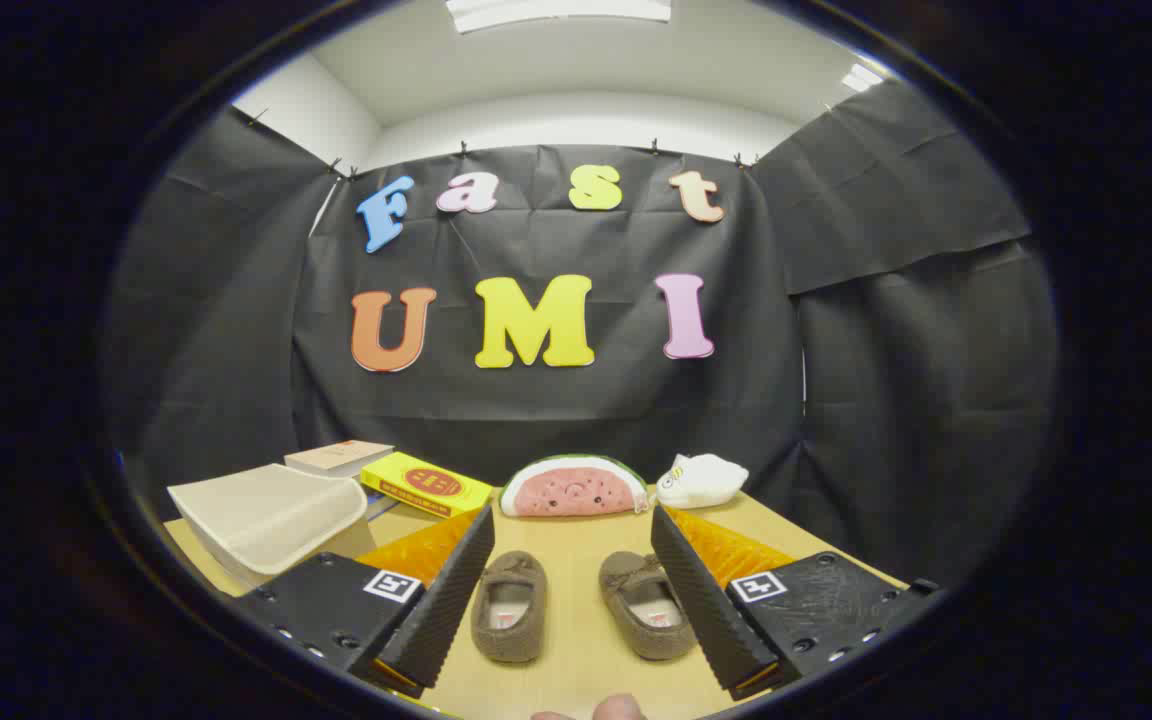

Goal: Open the storage box then place both shoes into the box .Put the left shoe in first, then the right shoe, with the right side of both shoes facing outward in a uniform manner.

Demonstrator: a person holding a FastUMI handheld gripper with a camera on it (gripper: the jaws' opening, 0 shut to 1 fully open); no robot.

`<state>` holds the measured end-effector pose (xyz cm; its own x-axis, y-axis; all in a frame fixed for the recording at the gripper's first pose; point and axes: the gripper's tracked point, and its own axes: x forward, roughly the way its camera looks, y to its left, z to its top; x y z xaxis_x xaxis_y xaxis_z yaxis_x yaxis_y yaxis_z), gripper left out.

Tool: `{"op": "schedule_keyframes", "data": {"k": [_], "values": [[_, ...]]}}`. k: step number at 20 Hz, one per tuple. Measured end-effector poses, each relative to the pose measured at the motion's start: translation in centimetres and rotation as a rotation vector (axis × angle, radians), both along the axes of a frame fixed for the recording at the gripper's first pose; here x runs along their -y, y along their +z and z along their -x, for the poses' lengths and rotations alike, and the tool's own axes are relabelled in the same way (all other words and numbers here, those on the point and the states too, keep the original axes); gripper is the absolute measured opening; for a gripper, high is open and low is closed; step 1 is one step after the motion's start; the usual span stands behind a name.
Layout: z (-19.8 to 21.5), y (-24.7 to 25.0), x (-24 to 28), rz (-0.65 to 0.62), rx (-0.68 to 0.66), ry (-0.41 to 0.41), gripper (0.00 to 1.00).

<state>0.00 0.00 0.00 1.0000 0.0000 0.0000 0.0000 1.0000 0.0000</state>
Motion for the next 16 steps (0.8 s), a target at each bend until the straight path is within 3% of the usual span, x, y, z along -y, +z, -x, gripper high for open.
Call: {"op": "schedule_keyframes", "data": {"k": [16], "values": [[0.75, 0.91, 0.44, 0.018, 0.021, -0.01, 0.96]]}}
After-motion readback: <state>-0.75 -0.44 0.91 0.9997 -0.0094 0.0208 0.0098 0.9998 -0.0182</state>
